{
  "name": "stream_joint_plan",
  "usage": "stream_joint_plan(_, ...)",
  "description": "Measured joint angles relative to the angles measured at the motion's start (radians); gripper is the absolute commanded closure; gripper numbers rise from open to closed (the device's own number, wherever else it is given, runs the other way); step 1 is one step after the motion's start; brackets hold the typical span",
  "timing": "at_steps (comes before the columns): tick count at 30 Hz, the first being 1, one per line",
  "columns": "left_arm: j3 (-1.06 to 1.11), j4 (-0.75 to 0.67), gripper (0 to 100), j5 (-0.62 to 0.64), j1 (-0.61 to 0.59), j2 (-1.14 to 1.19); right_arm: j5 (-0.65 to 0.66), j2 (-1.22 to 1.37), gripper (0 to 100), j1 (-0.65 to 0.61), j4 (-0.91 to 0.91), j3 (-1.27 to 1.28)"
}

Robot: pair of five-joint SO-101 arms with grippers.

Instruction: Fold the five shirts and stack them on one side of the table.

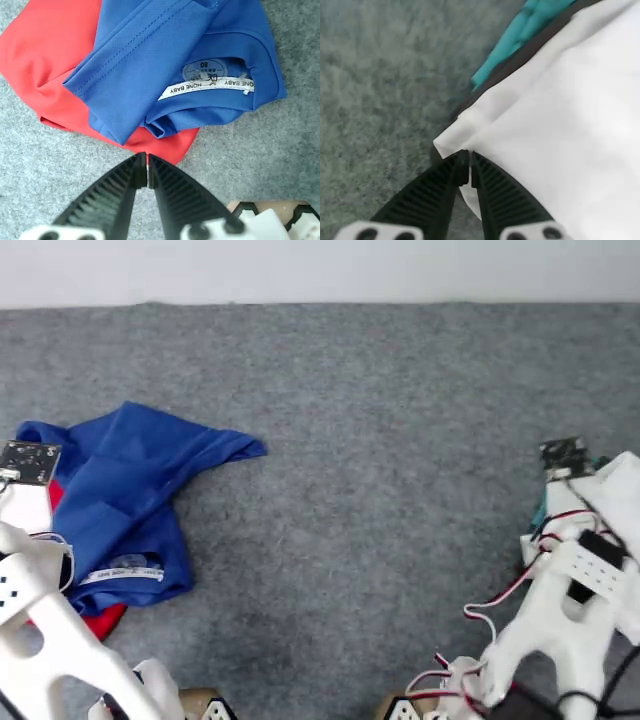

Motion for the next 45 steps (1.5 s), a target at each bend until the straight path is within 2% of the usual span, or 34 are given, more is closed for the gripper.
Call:
stream_joint_plan(3, 0.0, 0.0, 98, -0.006, 0.0, 0.0, -0.002, -0.008, 98.9, -0.011, 0.023, -0.008)
stream_joint_plan(7, 0.0, 0.0, 98, -0.006, 0.0, 0.0, -0.002, -0.12, 98.9, -0.032, 0.21, -0.101)
stream_joint_plan(13, 0.02, 0.003, 83, -0.006, 0.0, 0.0, -0.002, -0.33, 98.9, -0.13, 0.5, -0.172)
stream_joint_plan(16, 0.051, -0.023, 79, -0.006, 0.008, 0.0, -0.002, -0.381, 98.7, -0.17, 0.594, -0.172)
stream_joint_plan(20, 0.141, -0.08, 78, -0.014, 0.097, 0.0, 0.0, -0.396, 98.9, -0.173, 0.671, -0.172)
stream_joint_plan(27, 0.324, -0.198, 78, 0.002, 0.362, 0.0, 0.0, -0.396, 98.9, -0.173, 0.775, -0.172)
stream_joint_plan(30, 0.393, -0.275, 78, 0.008, 0.422, 0.023, 0.0, -0.396, 98.9, -0.173, 0.821, -0.172)
stream_joint_plan(37, 0.388, -0.434, 79, 0.017, 0.442, 0.281, 0.0, -0.396, 98.9, -0.173, 0.89, -0.172)
stream_joint_plan(40, 0.344, -0.493, 85, 0.029, 0.442, 0.41, -0.006, -0.396, 98.9, -0.173, 0.914, -0.172)
stream_joint_plan(43, 0.288, -0.528, 98, 0.049, 0.445, 0.514, -0.072, -0.396, 98.9, -0.173, 0.937, -0.172)
stream_joint_plan(45, 0.244, -0.528, 98, 0.052, 0.459, 0.552, -0.112, -0.396, 98.9, -0.173, 0.947, -0.172)
